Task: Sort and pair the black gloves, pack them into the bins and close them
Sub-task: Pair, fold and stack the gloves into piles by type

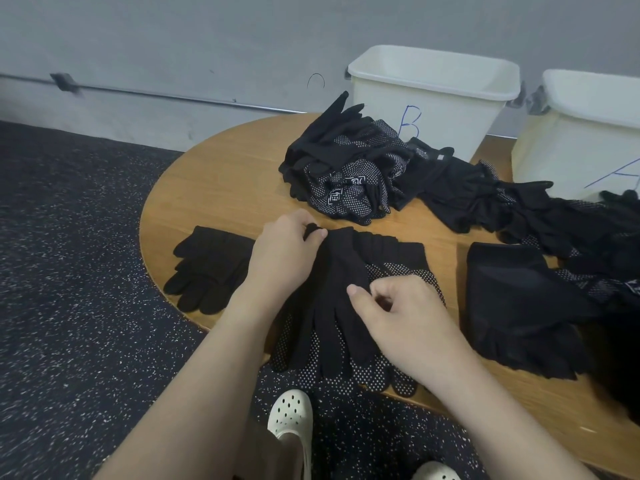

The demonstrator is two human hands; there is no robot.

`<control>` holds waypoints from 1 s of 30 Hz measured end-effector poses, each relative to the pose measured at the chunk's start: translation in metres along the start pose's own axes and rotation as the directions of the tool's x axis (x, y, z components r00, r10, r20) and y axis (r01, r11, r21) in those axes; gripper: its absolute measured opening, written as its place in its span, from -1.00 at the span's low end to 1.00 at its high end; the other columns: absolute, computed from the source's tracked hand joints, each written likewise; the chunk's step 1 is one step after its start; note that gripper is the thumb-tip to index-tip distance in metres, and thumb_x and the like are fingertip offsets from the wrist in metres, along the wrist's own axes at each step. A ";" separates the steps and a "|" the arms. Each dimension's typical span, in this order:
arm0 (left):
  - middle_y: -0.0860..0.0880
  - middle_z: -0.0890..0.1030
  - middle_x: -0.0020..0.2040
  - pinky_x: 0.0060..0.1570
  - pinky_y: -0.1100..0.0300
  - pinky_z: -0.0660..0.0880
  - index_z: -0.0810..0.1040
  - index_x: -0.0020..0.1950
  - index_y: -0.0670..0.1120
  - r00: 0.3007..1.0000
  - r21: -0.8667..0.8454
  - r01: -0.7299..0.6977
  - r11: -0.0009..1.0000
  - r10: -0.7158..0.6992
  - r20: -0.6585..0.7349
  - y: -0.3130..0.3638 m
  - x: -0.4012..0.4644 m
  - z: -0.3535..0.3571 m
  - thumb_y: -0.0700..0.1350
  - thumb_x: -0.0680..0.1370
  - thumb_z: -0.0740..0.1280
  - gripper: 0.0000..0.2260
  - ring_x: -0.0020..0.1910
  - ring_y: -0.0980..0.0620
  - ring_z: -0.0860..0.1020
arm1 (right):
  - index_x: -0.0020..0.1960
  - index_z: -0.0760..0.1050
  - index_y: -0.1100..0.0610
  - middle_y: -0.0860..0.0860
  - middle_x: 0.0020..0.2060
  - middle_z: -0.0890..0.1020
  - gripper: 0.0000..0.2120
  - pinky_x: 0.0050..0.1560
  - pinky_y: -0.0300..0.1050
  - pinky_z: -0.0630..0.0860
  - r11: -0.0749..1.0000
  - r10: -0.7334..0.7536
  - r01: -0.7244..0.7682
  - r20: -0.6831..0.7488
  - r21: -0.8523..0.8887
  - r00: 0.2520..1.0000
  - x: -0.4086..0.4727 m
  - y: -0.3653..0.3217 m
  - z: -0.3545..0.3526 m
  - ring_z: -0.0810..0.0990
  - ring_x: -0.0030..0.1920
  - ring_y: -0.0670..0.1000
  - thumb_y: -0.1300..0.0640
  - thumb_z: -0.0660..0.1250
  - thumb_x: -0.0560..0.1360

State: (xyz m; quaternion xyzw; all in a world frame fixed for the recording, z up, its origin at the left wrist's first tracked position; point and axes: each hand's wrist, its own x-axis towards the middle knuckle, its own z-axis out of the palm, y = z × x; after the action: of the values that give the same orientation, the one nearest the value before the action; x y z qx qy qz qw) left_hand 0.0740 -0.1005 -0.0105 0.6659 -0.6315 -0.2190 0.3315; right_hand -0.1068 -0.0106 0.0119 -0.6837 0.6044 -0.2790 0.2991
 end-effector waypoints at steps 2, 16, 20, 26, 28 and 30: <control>0.13 0.45 -0.33 -0.31 0.13 0.35 0.56 -0.05 0.02 1.000 0.010 0.008 1.000 -0.008 0.006 0.001 0.000 0.000 0.00 0.64 0.39 -0.89 -0.31 0.12 0.44 | -0.43 0.40 0.19 -0.07 -0.61 0.35 -0.46 -0.48 -0.25 0.34 1.000 -0.002 0.002 0.038 -0.001 0.999 -0.004 -0.001 -0.001 0.36 -0.55 -0.11 -0.12 0.29 0.61; 0.03 0.46 -0.34 -0.24 0.05 0.43 0.42 -0.24 -0.05 0.999 0.041 0.052 0.998 -0.052 0.002 0.005 -0.001 0.000 0.00 0.63 0.39 -0.70 -0.32 -0.03 0.45 | -0.50 0.35 0.07 -0.10 -0.63 0.35 -0.45 -0.45 -0.32 0.34 0.999 -0.025 0.028 0.197 -0.017 0.980 -0.012 0.005 -0.016 0.37 -0.57 -0.12 -0.10 0.34 0.60; 0.03 0.48 -0.33 -0.22 0.04 0.45 0.47 -0.19 -0.08 0.998 0.046 0.054 0.997 -0.054 0.008 0.005 -0.002 0.000 0.01 0.63 0.38 -0.73 -0.28 -0.06 0.48 | -0.47 0.29 0.08 -0.07 -0.62 0.39 -0.45 -0.41 -0.18 0.39 0.987 -0.056 0.078 0.149 -0.143 0.987 -0.015 0.010 -0.014 0.36 -0.54 -0.08 -0.14 0.39 0.55; 0.03 0.44 -0.34 -0.24 0.02 0.42 0.50 -0.15 -0.12 0.998 0.069 0.055 0.996 -0.056 0.011 0.007 -0.004 0.000 0.03 0.64 0.37 -0.73 -0.28 -0.07 0.46 | -0.43 0.29 0.09 -0.07 -0.59 0.37 -0.48 -0.40 -0.29 0.23 0.982 -0.081 0.106 0.162 -0.155 0.984 -0.019 0.013 -0.021 0.33 -0.52 -0.08 -0.18 0.37 0.53; 0.05 0.41 -0.36 -0.31 0.06 0.33 0.40 -0.25 -0.05 0.999 0.078 0.053 0.996 -0.053 0.006 0.007 -0.005 -0.001 0.02 0.64 0.36 -0.68 -0.34 -0.02 0.40 | -0.41 0.35 0.10 -0.09 -0.59 0.36 -0.51 -0.44 -0.26 0.29 0.991 -0.077 0.093 0.167 -0.094 0.983 -0.019 0.015 -0.026 0.32 -0.53 -0.10 -0.16 0.32 0.57; 0.06 0.39 -0.38 -0.35 0.08 0.27 0.36 -0.27 -0.03 0.999 0.070 0.041 0.997 -0.041 -0.001 0.006 -0.005 -0.001 0.02 0.65 0.35 -0.66 -0.37 0.00 0.37 | -0.33 0.51 0.09 -0.08 -0.57 0.41 -0.58 -0.45 -0.26 0.33 0.998 -0.064 0.066 0.148 -0.005 0.987 -0.017 0.017 -0.032 0.34 -0.54 -0.10 -0.15 0.28 0.59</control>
State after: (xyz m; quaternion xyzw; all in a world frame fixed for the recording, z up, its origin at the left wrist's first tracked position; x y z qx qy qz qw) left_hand 0.0698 -0.0954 -0.0062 0.6897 -0.6251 -0.2038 0.3033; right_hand -0.1438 0.0029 0.0196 -0.7233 0.5592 -0.2343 0.3305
